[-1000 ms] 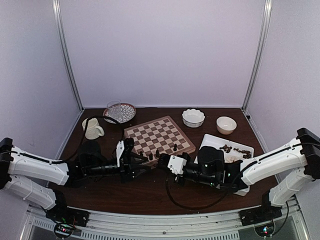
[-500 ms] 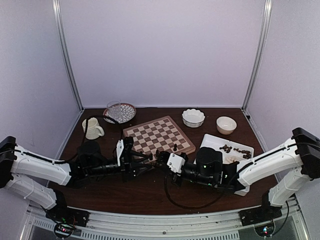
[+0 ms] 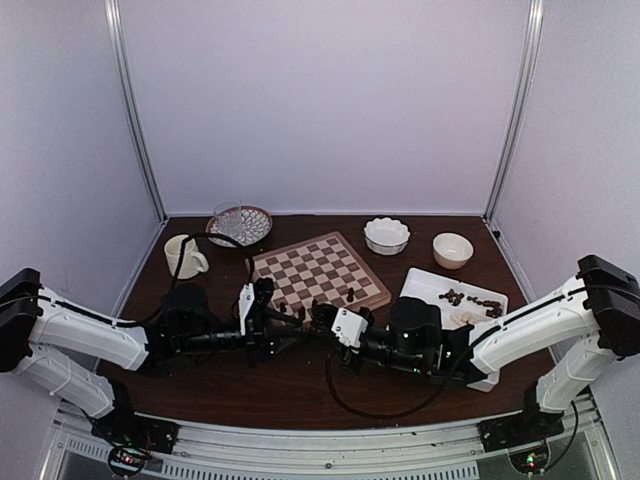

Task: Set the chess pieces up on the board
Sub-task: Pass from the right arm to the left, then place the pawn at g7.

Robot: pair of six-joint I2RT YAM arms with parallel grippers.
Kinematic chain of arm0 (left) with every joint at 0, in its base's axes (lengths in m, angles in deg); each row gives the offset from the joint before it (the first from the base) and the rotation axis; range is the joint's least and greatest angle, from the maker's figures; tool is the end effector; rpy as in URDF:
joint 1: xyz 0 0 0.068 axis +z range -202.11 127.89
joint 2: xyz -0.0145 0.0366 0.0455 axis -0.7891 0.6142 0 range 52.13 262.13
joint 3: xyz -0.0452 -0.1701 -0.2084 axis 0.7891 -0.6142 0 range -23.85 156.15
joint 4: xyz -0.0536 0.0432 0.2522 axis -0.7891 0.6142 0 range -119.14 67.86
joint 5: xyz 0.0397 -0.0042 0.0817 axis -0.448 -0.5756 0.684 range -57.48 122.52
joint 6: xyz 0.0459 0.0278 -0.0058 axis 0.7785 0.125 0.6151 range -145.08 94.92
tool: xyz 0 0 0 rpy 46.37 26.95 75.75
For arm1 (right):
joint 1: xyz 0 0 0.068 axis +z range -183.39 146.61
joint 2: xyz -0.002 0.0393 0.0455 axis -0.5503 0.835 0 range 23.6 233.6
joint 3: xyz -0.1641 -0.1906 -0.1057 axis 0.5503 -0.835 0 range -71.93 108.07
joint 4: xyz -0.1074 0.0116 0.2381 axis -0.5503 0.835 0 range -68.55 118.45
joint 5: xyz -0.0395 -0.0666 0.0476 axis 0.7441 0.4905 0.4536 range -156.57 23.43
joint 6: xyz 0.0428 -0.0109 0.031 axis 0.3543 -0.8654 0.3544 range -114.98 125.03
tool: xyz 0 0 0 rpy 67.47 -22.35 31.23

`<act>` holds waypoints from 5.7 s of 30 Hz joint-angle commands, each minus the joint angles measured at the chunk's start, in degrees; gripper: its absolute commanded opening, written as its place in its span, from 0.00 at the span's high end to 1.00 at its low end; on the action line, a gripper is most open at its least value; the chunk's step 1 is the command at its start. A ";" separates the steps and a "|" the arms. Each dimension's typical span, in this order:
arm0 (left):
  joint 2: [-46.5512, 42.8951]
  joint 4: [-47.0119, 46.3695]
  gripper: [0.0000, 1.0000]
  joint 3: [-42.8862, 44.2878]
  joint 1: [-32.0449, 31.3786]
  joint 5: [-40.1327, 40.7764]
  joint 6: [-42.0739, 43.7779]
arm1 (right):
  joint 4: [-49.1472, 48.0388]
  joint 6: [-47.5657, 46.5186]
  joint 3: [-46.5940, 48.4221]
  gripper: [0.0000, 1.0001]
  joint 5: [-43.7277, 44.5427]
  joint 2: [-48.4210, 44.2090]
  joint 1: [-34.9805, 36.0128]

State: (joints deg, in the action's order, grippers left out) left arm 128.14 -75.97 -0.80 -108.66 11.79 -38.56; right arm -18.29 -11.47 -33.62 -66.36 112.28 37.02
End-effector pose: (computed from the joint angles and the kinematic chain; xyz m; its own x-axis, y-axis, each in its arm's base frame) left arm 0.1319 -0.2224 0.1987 -0.2842 0.0349 -0.9581 0.9338 0.2364 -0.2684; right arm 0.1088 0.3052 0.2066 0.2077 -0.2628 -0.9422 -0.9197 0.2755 -0.2796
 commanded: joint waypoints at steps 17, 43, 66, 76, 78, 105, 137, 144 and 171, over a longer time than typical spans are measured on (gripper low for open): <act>1.05 -1.67 0.81 2.88 0.34 -1.85 -0.12 | -2.33 2.10 1.60 1.00 1.27 1.62 0.69; -3.13 11.02 1.00 4.90 0.31 10.43 -0.06 | -0.33 0.07 -0.20 0.30 0.05 -1.40 0.48; 10.88 62.97 1.00 37.66 9.35 18.42 -1.34 | 16.02 12.97 -5.18 0.00 22.35 -21.79 -12.53; 20.75 75.73 1.00 51.30 10.36 24.09 1.81 | 16.26 16.48 -6.29 0.00 25.89 -21.38 -14.35; 22.61 75.79 1.00 52.70 10.37 23.98 2.24 | 16.27 18.38 -6.31 0.00 25.92 -21.08 -14.67; 35.63 78.64 1.00 61.59 11.69 20.73 4.34 | 14.85 18.67 -6.88 0.00 24.66 -20.53 -15.13; 39.78 81.72 0.87 63.22 11.68 20.73 4.70 | 15.07 18.42 -6.97 0.00 24.48 -20.99 -15.22; 39.78 81.72 0.81 63.91 11.65 20.73 4.71 | 15.07 18.38 -6.94 0.01 24.49 -21.01 -15.22; 10.38 66.42 0.71 43.02 11.49 25.60 0.59 | 41.99 30.18 0.86 0.25 19.35 -24.00 -31.39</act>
State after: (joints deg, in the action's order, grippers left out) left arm 146.63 0.38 50.04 -97.32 36.51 -34.87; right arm 14.01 13.65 -34.52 -44.50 90.95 10.14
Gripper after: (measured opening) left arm 0.268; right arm 0.792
